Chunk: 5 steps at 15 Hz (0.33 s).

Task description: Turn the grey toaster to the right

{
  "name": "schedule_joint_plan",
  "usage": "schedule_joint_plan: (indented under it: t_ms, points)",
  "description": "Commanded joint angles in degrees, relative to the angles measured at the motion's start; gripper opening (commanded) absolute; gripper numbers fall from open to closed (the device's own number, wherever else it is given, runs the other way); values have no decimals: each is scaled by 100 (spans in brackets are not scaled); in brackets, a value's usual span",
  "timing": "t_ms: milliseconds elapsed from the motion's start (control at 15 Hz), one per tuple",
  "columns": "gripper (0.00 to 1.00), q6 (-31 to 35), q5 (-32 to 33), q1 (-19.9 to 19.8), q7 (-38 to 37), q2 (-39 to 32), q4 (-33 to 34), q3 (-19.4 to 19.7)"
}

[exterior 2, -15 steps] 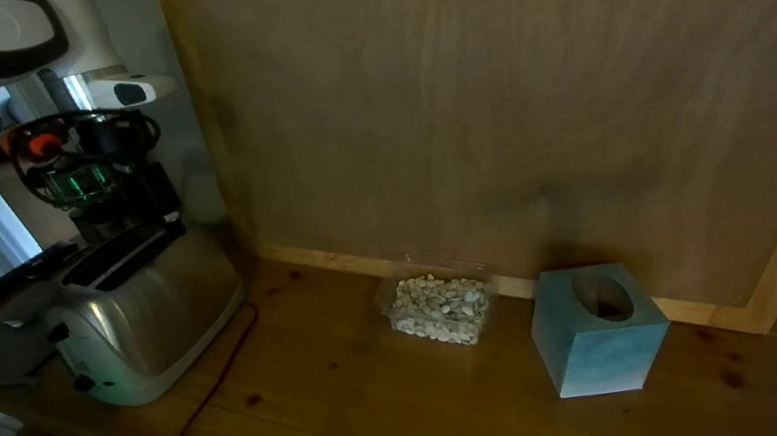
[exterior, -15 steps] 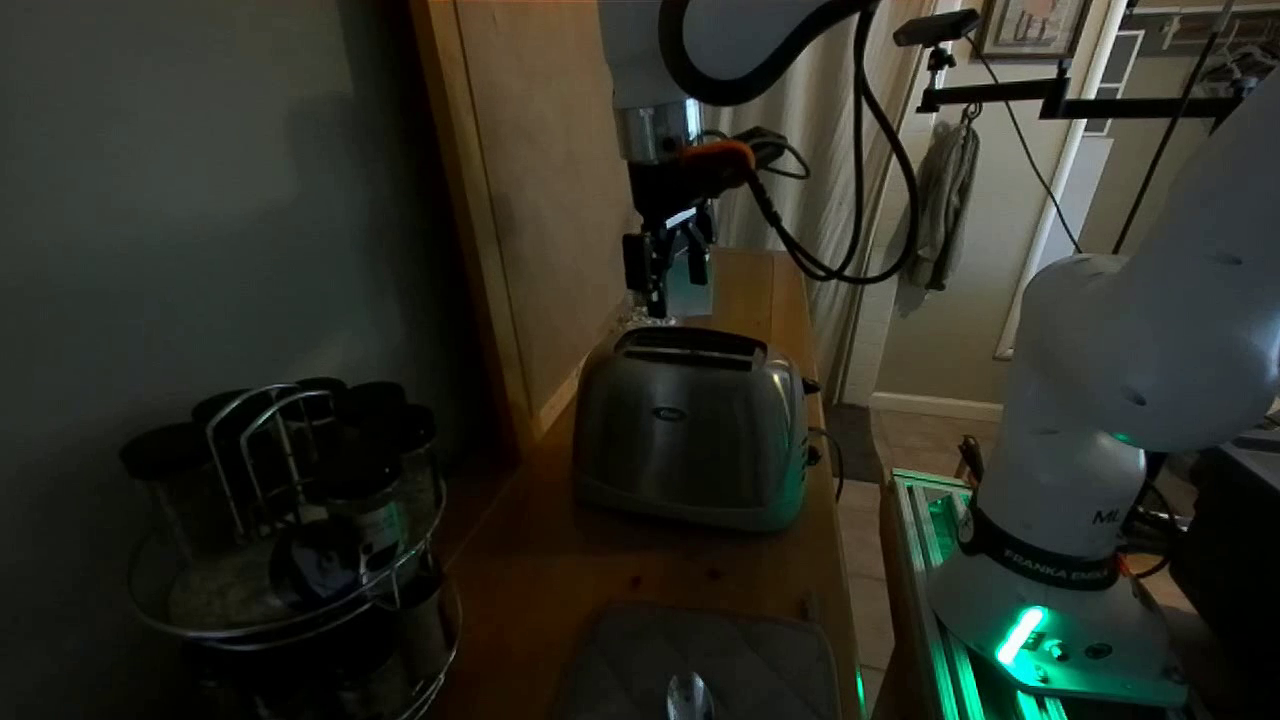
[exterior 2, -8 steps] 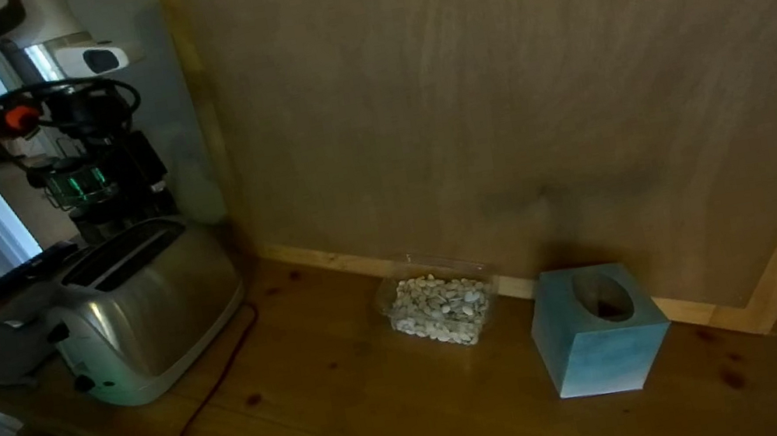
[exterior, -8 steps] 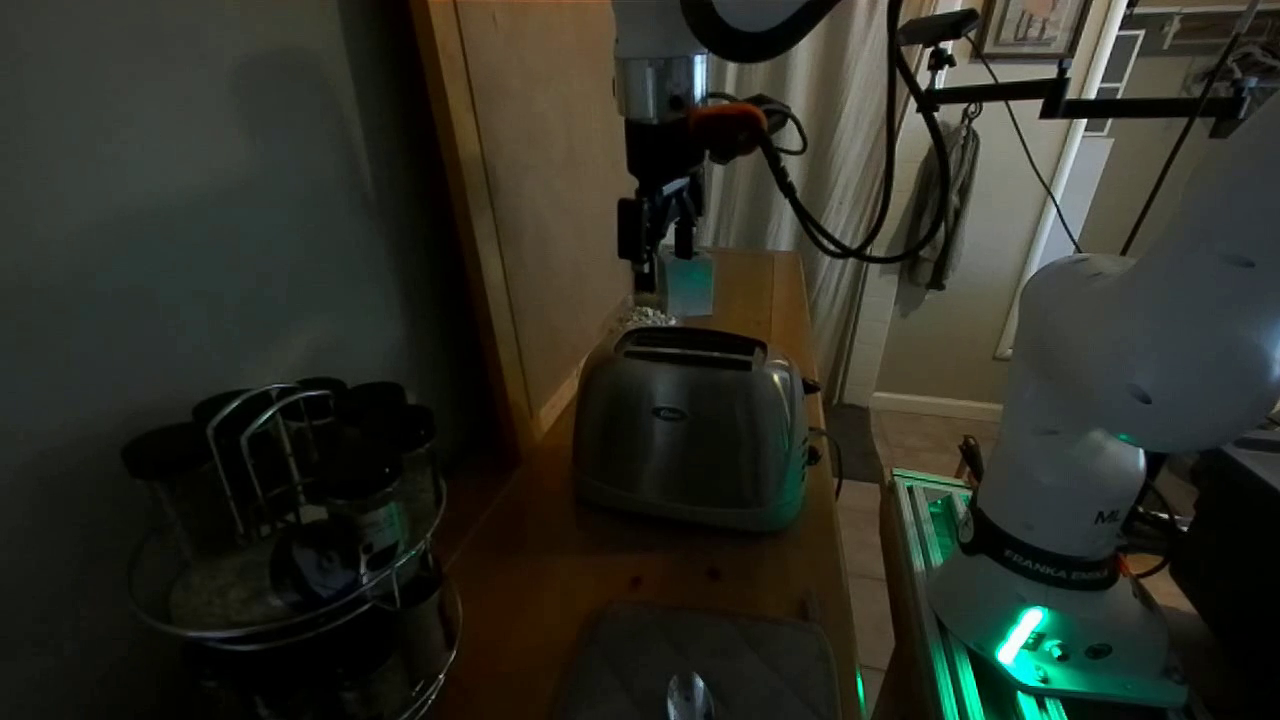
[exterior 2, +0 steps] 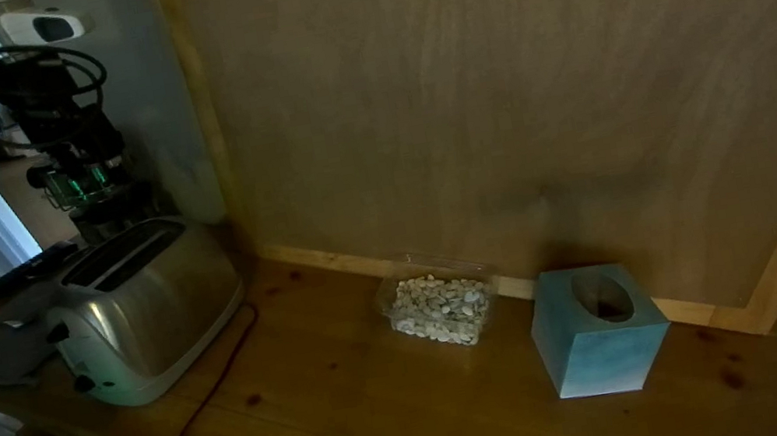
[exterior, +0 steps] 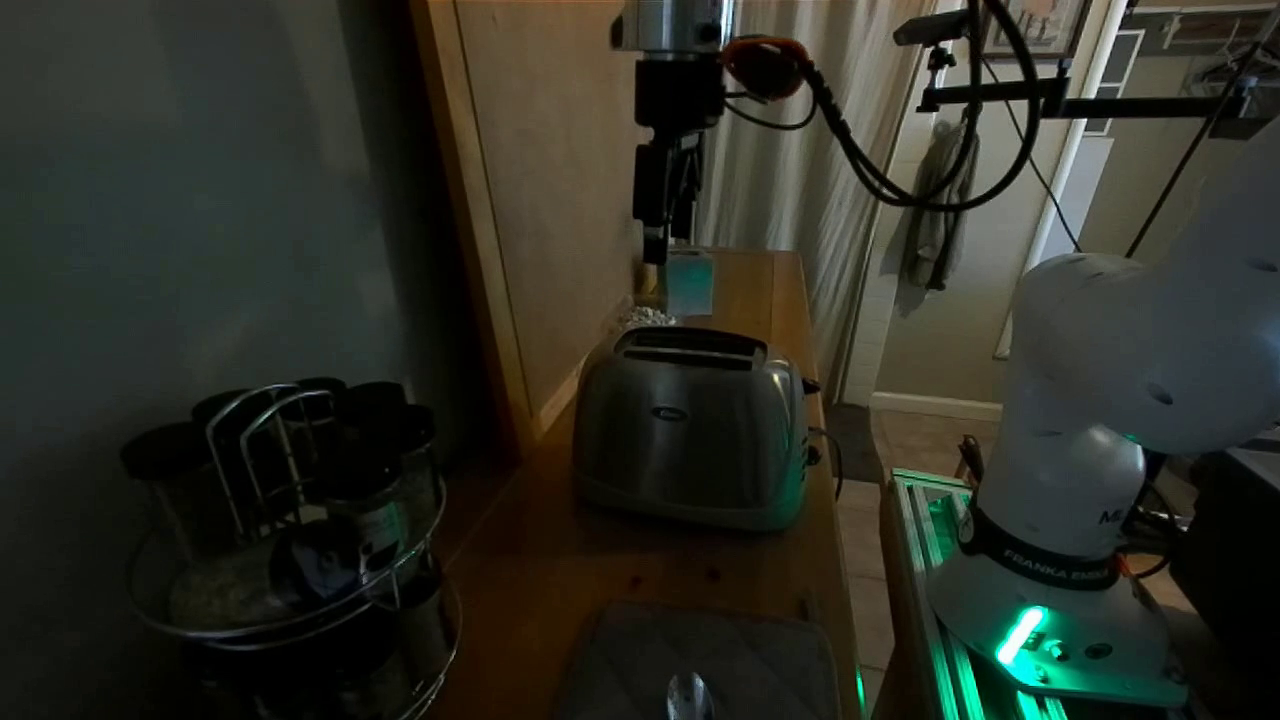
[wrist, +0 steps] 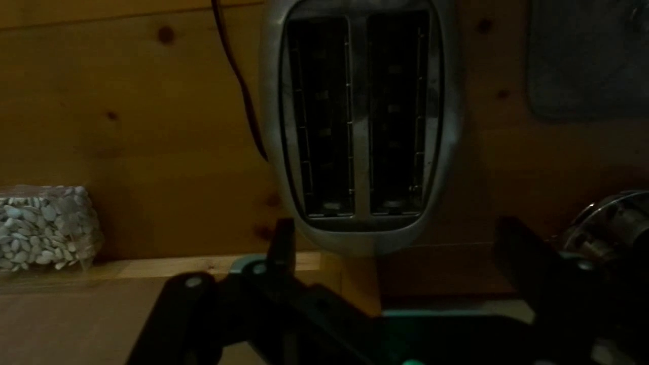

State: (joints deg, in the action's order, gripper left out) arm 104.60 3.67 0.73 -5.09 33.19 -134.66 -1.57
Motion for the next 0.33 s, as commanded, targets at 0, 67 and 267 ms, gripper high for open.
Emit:
schedule_joint_plan:
  t_ms: [0,67,267]
  points:
    - [100,-194,-14,82,143,293,-100,-105]
    - [100,-109,-37,35,99,98,1,-52]
    - [100,-146,-29,56,93,177,-17,-125]
